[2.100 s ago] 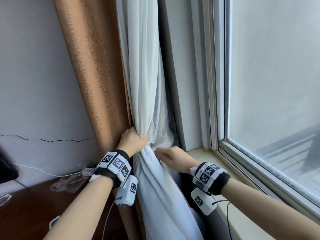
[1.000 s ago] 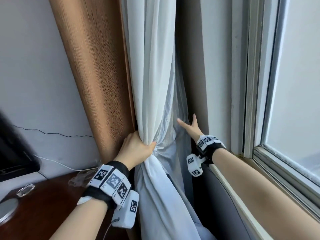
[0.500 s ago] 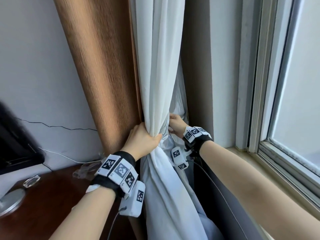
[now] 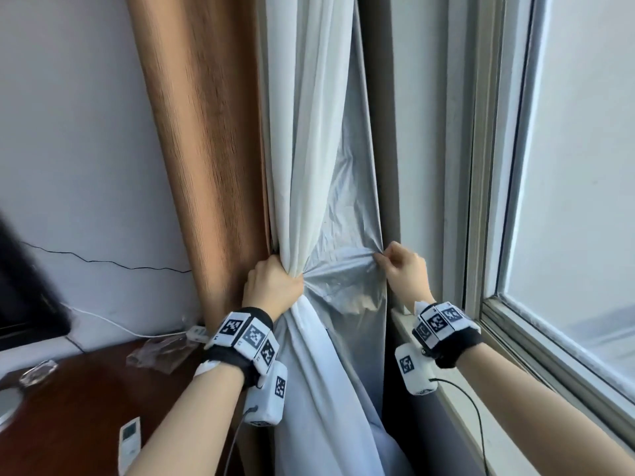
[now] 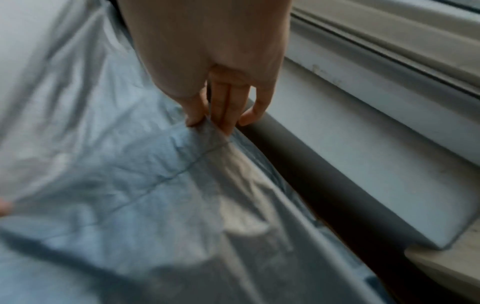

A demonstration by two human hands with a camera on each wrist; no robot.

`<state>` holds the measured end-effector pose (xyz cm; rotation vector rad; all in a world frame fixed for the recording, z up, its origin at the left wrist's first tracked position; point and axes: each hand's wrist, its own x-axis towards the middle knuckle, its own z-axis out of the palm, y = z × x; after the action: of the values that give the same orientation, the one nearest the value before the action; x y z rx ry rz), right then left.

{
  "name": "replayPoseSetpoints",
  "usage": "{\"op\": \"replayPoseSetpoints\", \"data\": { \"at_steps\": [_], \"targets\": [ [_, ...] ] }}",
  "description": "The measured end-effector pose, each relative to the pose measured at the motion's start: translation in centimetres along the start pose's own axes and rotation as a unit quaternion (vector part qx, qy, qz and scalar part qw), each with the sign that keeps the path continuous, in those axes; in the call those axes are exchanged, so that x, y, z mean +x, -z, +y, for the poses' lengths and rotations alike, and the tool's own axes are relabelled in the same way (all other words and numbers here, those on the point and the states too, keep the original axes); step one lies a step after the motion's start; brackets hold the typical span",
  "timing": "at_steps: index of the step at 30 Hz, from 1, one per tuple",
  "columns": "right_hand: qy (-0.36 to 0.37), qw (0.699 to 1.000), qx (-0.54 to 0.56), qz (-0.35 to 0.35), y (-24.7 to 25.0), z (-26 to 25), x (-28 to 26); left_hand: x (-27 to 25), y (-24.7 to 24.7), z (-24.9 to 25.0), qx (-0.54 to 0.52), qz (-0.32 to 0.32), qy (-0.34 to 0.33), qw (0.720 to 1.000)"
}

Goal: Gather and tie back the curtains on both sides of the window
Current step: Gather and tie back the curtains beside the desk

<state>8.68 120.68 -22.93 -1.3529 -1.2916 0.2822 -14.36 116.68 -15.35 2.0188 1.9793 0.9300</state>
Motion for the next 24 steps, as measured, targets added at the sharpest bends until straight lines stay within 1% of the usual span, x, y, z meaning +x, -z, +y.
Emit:
{"op": "replayPoseSetpoints", "data": {
  "at_steps": [3, 5, 8, 10, 11, 14, 15, 16, 18, 20, 22, 23, 24],
  "targets": [
    [0.005, 0.999, 0.029, 0.026, 2.1, -1.6, -3.6, -0.5, -0.5, 1.0, 0.001, 0.006, 0.001, 1.0],
    [0.03, 0.999, 0.03, 0.013, 3.4, -3.4, -6.4, -0.9, -0.5, 1.6, -0.003, 0.005, 0.008, 1.0],
    [0.112, 0.991, 0.019, -0.074, 4.4, -6.4, -10.5, -1.5, -0.5, 2.4, -0.018, -0.008, 0.023, 1.0],
    [0.161, 0.978, -0.03, -0.126, 4.1, -7.7, -11.9, -1.9, -0.4, 3.0, -0.033, -0.032, 0.03, 0.999],
    [0.173, 0.972, -0.062, -0.143, 3.7, -8.1, -12.0, -2.0, -0.4, 3.2, -0.037, -0.043, 0.032, 0.998],
    [0.172, 0.956, -0.138, -0.192, 2.1, -8.3, -12.4, -2.5, -0.5, 4.3, -0.044, -0.085, 0.024, 0.995],
    [0.184, 0.948, -0.162, -0.201, 1.7, -8.2, -12.9, -2.5, -0.5, 4.6, -0.056, -0.104, 0.02, 0.993],
    [0.177, 0.944, -0.175, -0.216, 1.1, -7.9, -13.4, -2.5, -0.4, 5.0, -0.083, -0.13, 0.025, 0.988],
    [0.199, 0.939, -0.209, -0.185, 0.0, -7.1, -14.3, -2.3, -0.4, 5.5, -0.155, -0.175, 0.039, 0.971],
    [0.215, 0.939, -0.188, -0.189, -0.7, -7.0, -14.7, -2.3, -0.3, 5.9, -0.212, -0.208, 0.046, 0.954],
    [0.175, 0.95, -0.15, -0.208, -1.0, -6.8, -14.4, -2.7, -0.2, 5.9, -0.225, -0.212, 0.048, 0.95],
    [0.157, 0.954, -0.136, -0.216, -1.0, -6.6, -14.4, -2.7, -0.4, 5.6, -0.214, -0.195, 0.036, 0.957],
    [0.153, 0.955, -0.121, -0.225, -0.9, -6.6, -14.5, -2.7, -0.7, 5.3, -0.182, -0.162, 0.022, 0.969]
  ]
}}
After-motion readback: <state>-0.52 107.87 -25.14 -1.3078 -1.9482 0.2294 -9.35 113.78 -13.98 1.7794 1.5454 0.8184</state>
